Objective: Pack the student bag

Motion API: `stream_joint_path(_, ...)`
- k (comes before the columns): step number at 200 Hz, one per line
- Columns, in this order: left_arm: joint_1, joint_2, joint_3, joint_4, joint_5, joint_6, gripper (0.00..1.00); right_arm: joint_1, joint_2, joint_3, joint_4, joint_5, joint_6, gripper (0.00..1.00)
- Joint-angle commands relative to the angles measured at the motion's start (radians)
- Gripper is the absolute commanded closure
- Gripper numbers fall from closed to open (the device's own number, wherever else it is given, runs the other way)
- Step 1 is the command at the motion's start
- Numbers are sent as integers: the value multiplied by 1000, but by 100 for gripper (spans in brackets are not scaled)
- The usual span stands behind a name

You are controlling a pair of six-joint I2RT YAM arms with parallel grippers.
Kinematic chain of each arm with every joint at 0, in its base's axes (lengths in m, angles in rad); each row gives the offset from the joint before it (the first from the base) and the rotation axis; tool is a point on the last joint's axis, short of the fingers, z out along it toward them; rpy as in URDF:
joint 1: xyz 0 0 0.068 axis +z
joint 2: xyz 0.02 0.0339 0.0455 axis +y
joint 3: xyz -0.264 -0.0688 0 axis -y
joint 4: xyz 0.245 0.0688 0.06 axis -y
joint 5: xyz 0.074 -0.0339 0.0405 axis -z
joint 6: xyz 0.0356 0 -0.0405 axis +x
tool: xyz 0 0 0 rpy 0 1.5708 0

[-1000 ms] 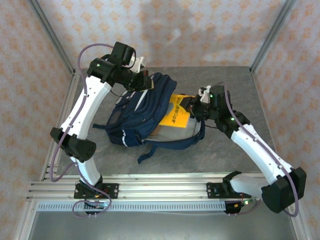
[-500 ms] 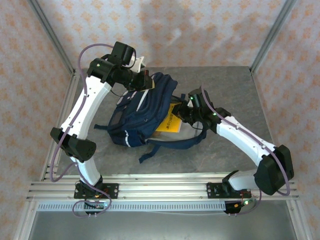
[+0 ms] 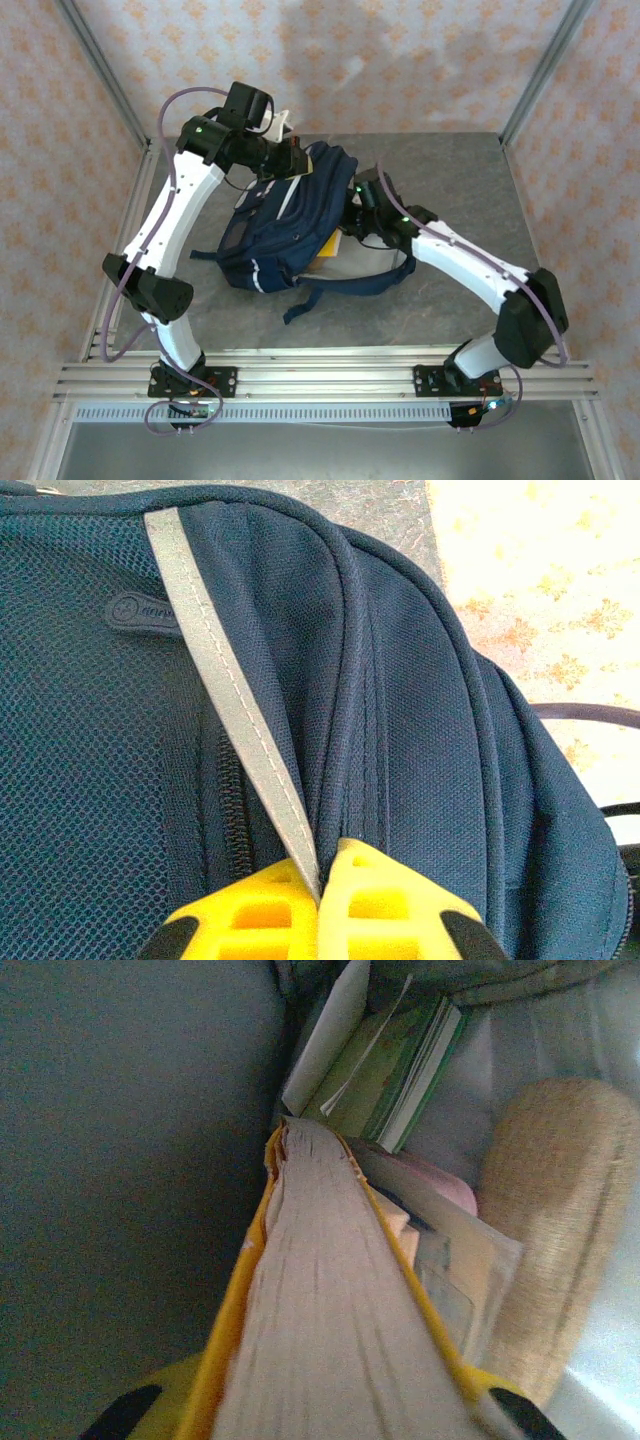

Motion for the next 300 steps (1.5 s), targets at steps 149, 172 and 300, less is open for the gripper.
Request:
stream_joint_path(149,-18,-63,-76,189,-95,-60,100,12,-216,-122,66,135,-270,34)
stream_joint_path(172,-36,-62,-132,228,-136,-64,100,7,-314,-128,-156,251,-284,40)
stream_joint_path(300,-209,456,195,331,-159,-214,87,5,-690,-311,-407,284,-320,75)
